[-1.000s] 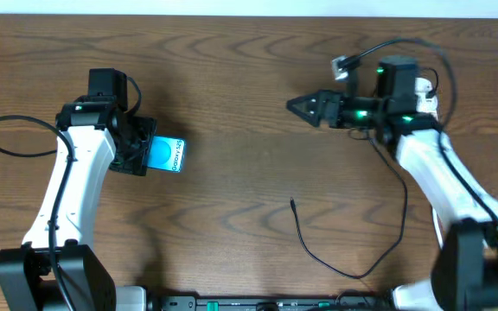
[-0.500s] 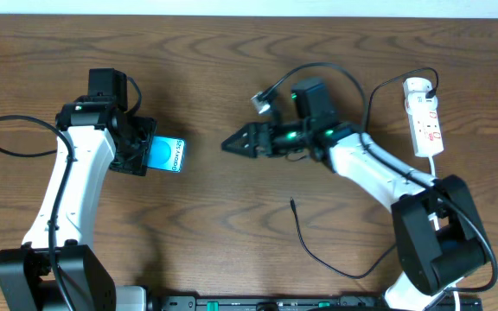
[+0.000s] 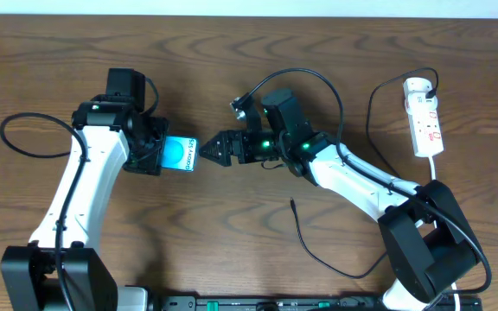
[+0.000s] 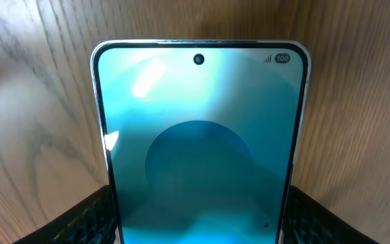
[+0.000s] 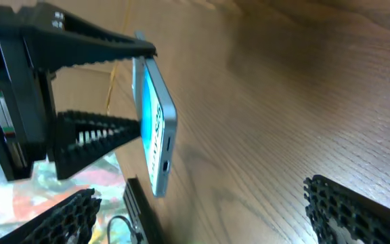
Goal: Plug charger to phone and switch on socket
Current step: 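Move the right gripper toward the phone held by the left gripper, then close the right gripper on the phone's top edge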
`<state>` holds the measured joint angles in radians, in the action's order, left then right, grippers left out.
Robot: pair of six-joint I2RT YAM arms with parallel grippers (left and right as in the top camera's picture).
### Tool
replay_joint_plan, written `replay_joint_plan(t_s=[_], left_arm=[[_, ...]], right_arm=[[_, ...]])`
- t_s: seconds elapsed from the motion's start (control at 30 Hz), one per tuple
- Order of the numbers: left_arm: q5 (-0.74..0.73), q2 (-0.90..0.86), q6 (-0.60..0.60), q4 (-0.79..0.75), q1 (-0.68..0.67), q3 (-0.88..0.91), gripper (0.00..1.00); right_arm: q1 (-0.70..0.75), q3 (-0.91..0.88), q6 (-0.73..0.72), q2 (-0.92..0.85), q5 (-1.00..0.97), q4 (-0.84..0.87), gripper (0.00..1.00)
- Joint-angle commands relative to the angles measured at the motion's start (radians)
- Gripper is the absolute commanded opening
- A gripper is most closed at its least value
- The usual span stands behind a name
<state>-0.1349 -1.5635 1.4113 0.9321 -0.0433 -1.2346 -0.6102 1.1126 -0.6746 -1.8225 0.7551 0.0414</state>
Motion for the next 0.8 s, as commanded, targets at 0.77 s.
replay_joint_plan(t_s=[0.77], left_arm=[[-0.225, 0.002, 0.148, -0.059, -0.017, -0.008, 0.07]], right_arm=[[-0.025, 0.011, -0.264, -0.001, 0.066, 0.188, 0.85]])
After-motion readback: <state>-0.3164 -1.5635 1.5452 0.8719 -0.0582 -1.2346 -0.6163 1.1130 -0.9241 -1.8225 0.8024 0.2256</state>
